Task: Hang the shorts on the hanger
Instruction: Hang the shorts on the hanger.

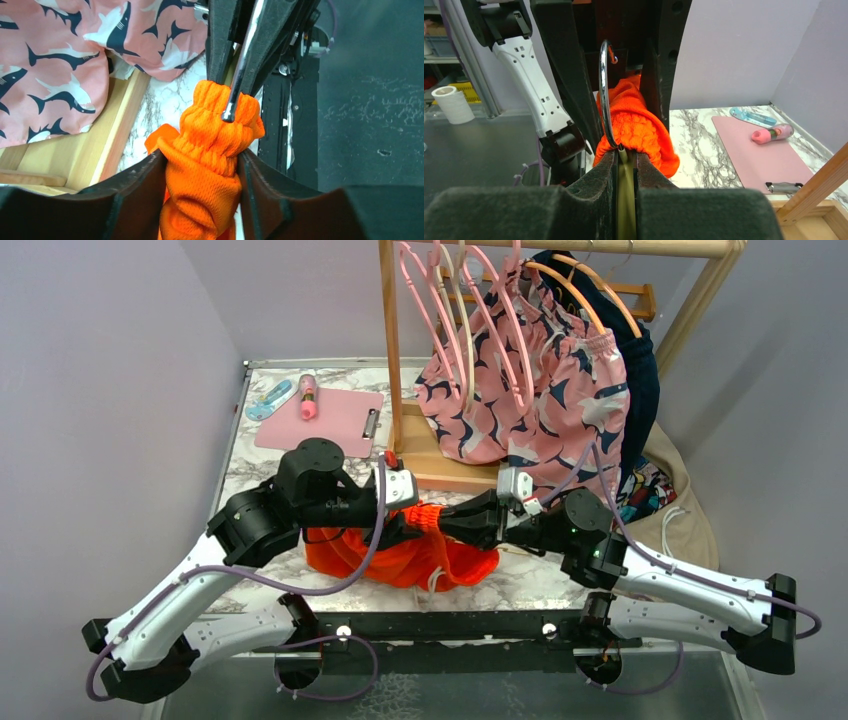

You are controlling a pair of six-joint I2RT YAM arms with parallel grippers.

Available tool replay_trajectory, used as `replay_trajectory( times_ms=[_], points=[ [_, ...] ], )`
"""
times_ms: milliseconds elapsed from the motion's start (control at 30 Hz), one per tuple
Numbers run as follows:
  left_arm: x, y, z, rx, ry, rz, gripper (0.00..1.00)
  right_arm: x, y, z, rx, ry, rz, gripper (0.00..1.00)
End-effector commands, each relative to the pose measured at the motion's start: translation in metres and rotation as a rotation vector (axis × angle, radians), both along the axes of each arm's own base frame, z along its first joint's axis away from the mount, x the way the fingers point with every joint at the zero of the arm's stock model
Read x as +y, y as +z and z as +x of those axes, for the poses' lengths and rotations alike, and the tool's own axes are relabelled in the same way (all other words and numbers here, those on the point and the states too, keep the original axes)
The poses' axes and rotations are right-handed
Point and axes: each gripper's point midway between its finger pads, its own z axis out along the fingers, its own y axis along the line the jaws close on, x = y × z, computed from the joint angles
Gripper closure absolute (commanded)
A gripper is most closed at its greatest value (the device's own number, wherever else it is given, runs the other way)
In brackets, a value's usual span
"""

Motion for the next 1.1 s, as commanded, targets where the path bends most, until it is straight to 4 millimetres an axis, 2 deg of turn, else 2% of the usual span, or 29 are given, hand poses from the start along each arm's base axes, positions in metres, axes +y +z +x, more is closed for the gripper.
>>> replay_trajectory(
  times_ms=[0, 100, 267, 433, 567, 700, 867, 1067],
  points=[
    [0.002, -0.004, 0.005, -0.05, 0.011, 0.053, 0.53, -0.008, 0.051, -0.013, -0.094, 0.041, 0.118, 0.99],
    [0.002, -0.005, 0.006, -0.061, 0.01, 0.057, 0.67, -0.009, 0.051, -0.014, -0.097, 0.044, 0.112, 0.99],
    [0.004, -0.008, 0.006, -0.071, 0.012, 0.068, 1.0, -0.008, 0.044, -0.019, -0.108, 0.07, 0.072, 0.99],
    [0.006, -0.008, 0.004, -0.071, 0.013, 0.063, 1.0, -0.012, 0.04, -0.021, -0.108, 0.072, 0.041, 0.98],
    [0.01, -0.007, 0.007, -0.084, 0.035, 0.062, 1.0, -0.015, 0.035, -0.02, -0.094, 0.065, 0.004, 0.74],
    [0.013, -0.002, 0.009, -0.105, 0.059, 0.045, 1.0, -0.019, 0.032, -0.02, -0.083, 0.054, -0.018, 0.64],
    [0.018, 0.004, 0.008, -0.129, 0.081, 0.005, 1.0, -0.026, 0.03, -0.018, -0.076, 0.025, -0.02, 0.63],
    [0.023, 0.006, 0.013, -0.138, 0.14, -0.034, 1.0, -0.031, 0.031, -0.008, -0.068, -0.038, -0.003, 0.65]
  ],
)
